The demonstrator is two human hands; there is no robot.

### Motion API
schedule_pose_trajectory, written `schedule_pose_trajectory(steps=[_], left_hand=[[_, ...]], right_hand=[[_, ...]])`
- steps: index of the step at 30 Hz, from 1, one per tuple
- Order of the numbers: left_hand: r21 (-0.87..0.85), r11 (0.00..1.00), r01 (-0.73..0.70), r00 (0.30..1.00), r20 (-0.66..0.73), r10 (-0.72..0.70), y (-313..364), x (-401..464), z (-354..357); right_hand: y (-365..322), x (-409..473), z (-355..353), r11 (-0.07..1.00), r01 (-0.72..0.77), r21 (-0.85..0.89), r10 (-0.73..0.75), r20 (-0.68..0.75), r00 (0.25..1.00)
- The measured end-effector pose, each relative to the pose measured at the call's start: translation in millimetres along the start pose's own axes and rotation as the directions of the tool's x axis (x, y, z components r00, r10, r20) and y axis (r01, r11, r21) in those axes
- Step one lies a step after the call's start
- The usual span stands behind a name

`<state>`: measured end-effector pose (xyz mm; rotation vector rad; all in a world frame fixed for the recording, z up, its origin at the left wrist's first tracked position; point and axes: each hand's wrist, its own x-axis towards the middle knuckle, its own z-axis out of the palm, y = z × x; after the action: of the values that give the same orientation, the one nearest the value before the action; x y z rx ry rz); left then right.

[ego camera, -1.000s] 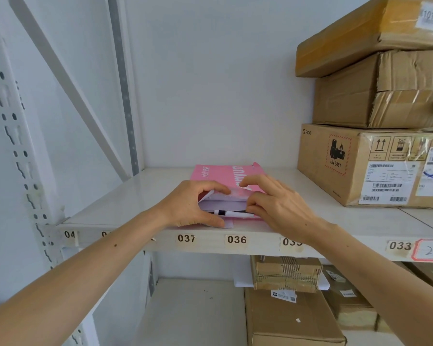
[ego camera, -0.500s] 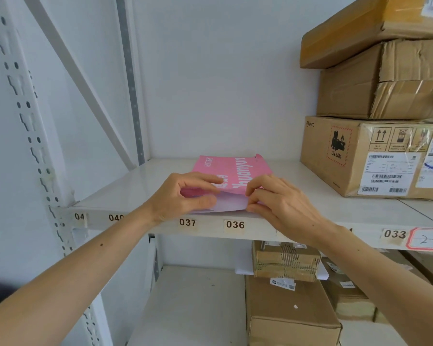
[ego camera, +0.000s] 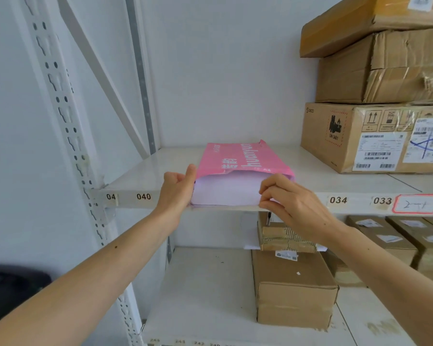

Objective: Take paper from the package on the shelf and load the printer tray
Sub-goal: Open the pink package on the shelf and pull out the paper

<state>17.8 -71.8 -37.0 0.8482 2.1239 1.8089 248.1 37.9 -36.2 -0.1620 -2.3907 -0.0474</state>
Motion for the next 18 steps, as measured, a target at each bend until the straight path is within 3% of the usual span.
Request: schedule_pose_trajectory(steps=[3, 6, 9, 12, 15, 18], left_hand=[[-0.108, 0.965, 0.239, 0.962, 0.163, -0.22, 1, -15, -4], [-0.186, 0.901, 0.391, 0.888, 0.335, -0.316, 0, -25, -6], [-0.137, 0.848, 0.513, 0.808, 0.412, -0.422, 2, -32, -7], [-0.042, 0.852, 0.522, 0.795, 0.385, -0.468, -1, -39, -3], [0.006, 0.881, 0.472, 0.83, 0.333, -0.447, -1, -47, 2], [0.01, 0.897, 0.443, 0.858, 0.287, -0.427, 4, -51, 5]], right_hand=[[-11, -13, -1, 1.0, -0.012, 0.018, 0.011, 0.02, 1.0], [-20, -28, -2, 0.999, -0.019, 0.044, 0.017, 0.045, 0.999], [-24, -41, -5, 0.997, -0.021, 0.076, 0.015, 0.087, 0.996], [-26, -49, -9, 0.993, -0.056, 0.108, 0.04, 0.139, 0.989], [-25, -55, -13, 0.99, -0.065, 0.129, 0.043, 0.166, 0.985], [-18, -59, -15, 0.961, -0.198, 0.194, 0.16, 0.196, 0.967]])
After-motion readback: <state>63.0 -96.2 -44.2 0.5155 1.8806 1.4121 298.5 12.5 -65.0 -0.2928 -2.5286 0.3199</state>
